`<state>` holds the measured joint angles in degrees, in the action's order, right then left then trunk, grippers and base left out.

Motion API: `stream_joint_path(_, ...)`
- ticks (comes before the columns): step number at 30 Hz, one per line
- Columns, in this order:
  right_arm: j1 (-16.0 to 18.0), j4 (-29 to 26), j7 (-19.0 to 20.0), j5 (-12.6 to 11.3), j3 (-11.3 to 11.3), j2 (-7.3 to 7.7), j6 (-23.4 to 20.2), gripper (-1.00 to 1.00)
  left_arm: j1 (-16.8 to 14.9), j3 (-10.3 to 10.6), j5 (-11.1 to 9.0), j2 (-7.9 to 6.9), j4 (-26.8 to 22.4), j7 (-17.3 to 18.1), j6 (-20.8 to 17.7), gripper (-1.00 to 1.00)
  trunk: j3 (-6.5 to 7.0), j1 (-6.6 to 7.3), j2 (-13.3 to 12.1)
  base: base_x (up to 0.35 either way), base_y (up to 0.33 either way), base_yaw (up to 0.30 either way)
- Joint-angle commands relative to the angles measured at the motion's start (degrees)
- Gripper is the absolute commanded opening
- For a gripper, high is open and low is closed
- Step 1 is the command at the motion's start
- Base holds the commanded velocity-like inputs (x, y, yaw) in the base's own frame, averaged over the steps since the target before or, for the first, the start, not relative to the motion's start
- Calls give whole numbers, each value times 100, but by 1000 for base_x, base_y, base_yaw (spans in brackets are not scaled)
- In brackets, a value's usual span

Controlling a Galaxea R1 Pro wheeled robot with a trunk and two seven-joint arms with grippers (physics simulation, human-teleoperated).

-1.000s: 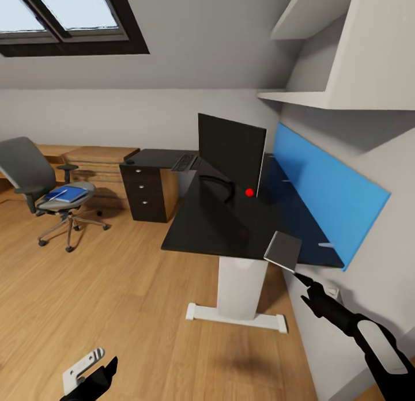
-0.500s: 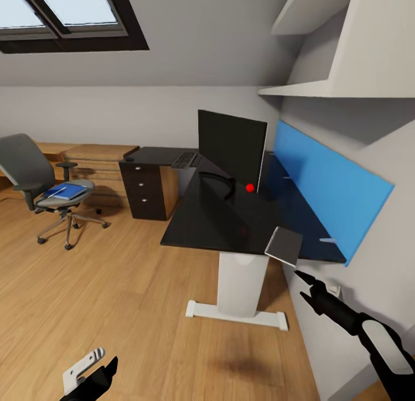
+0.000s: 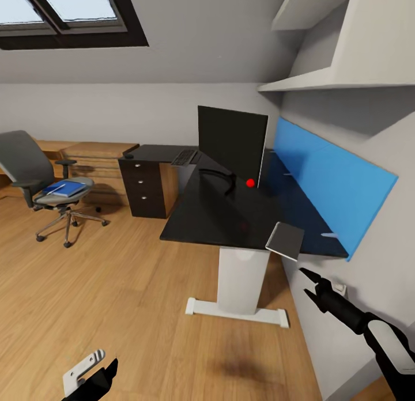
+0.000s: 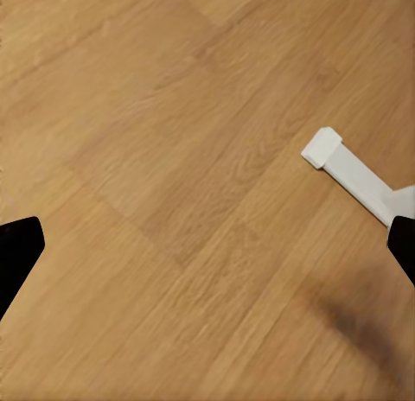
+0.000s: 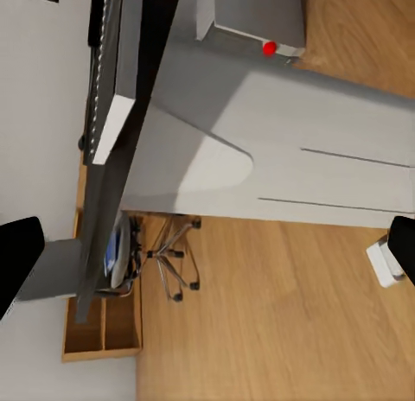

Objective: In the bedroom, organize the workspace by keeping the computer under the desk, ensuring the monitor is on the desk, placing the keyboard on the desk next to the monitor, placing the mouse on the desk next to the keyboard, moving the folder from the swivel chair onto the desk next to the mouse, stacking the notebook on top of the folder with the pen on top of the notebook, and positioning the swivel chair next to the desk.

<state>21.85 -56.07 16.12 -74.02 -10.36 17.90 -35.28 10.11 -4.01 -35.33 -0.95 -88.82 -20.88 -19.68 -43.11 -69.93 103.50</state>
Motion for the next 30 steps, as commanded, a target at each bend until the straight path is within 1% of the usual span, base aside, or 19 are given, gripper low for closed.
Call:
stream_joint_path(1, 3, 1, 38, -10, -40, -2, -31, 100, 0, 5, -54, -2, -2, -36, -17, 100, -23, -22, 44, 0, 0, 0)
stream_joint_path(2, 3, 0, 100, -9, -84, -5, -20, 100, 0, 5, -54, -2, 5, -37, -17, 100, -40, -44, 84, 0, 0, 0)
stream_joint_path(7, 3, 0, 285, -11, -141, -7, -4, 100, 0, 11, -53, -2, 24, -16, -18, 100, -40, -44, 84, 0, 0, 0)
stream_joint_path(11, 3, -1, 644, -6, -159, -25, 1, 100, 0, 13, -56, -2, 31, 14, -18, 100, -40, -44, 84, 0, 0, 0)
stream_joint_path(12, 3, -1, 1023, 5, -163, -38, 7, 100, 0, 14, -60, -2, 43, 26, -18, 100, -40, -44, 84, 0, 0, 0)
stream_joint_path(13, 3, -1, 1076, 6, -164, -41, 8, 100, 0, 14, -60, -2, 44, 27, -18, 100, -40, -44, 84, 0, 0, 0)
stream_joint_path(17, 3, -1, 1244, 10, -166, -48, 11, 100, 0, 21, -62, -2, 48, 31, -13, 100, -40, -44, 84, 0, 0, 0)
stream_joint_path(21, 3, 1, 1276, 5, -167, -46, 12, 100, 0, 22, -62, -2, 49, 33, -10, 100, -40, -44, 84, 32, 0, 0)
stream_joint_path(30, 3, 3, 1287, 2, -168, -50, 12, 100, 0, 45, -62, -5, 56, 40, -10, 100, -40, -44, 84, 186, 0, 0)
